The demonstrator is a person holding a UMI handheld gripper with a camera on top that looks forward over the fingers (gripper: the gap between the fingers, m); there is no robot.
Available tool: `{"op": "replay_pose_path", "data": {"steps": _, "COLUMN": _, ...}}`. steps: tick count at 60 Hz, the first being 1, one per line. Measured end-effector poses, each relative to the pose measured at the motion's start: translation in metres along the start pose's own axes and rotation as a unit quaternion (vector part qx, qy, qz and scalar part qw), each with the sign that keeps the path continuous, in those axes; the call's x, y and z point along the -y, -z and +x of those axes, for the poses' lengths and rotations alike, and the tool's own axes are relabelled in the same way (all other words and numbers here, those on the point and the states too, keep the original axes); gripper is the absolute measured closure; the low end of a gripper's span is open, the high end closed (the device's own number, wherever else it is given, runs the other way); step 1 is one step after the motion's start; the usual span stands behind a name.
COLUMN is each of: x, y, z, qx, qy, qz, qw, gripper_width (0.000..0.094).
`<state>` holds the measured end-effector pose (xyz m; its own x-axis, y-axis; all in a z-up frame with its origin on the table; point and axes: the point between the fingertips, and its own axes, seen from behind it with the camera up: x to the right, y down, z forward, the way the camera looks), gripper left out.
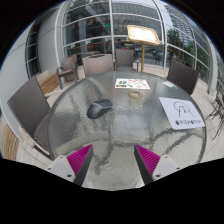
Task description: Arrange mouse
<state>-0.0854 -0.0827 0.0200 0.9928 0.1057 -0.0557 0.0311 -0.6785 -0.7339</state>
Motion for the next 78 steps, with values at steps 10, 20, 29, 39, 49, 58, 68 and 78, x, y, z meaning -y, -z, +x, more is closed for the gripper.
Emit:
{"op": "replay_pose_path", "data": {"steps": 10, "x": 0.036, "y": -0.069, "z": -0.038, "qx": 0.009, "qy": -0.012, "qz": 0.001, "qw": 1.0, "gripper_width": 0.0094}}
{"op": "replay_pose_path", "data": {"steps": 20, "x": 0.076, "y": -0.133, "z": -0.056, "qx": 0.008, "qy": -0.006, "qz": 0.0, "qw": 1.0, "gripper_width": 0.0096}}
{"op": "replay_pose_path", "data": {"steps": 29, "x": 0.105, "y": -0.17, "z": -0.07, "qx": 0.01, "qy": 0.017, "qz": -0.007, "qw": 1.0, "gripper_width": 0.0092}}
{"op": "replay_pose_path", "data": {"steps": 39, "x": 0.124, "y": -0.193, "z": -0.098, "qx": 0.038, "qy": 0.038, "qz": -0.015, "qw": 0.998, "gripper_width": 0.0167}}
{"op": "replay_pose_path", "data": {"steps": 49, "x": 0.128, "y": -0.201, "z": -0.091, "qx": 0.018, "qy": 0.037, "qz": -0.027, "qw": 0.999, "gripper_width": 0.0454}}
{"op": "replay_pose_path", "data": {"steps": 58, "x": 0.126, "y": -0.201, "z": -0.091, "qx": 0.024, "qy": 0.044, "qz": -0.051, "qw": 0.997, "gripper_width": 0.0585}}
{"op": "replay_pose_path", "data": {"steps": 68, "x": 0.135, "y": -0.189, "z": -0.084, "qx": 0.047, "qy": 0.069, "qz": -0.082, "qw": 0.993, "gripper_width": 0.064}}
{"op": "replay_pose_path", "data": {"steps": 78, "x": 0.263, "y": -0.09, "z": -0.004, "qx": 0.043, "qy": 0.076, "qz": 0.036, "qw": 0.996, "gripper_width": 0.0638}}
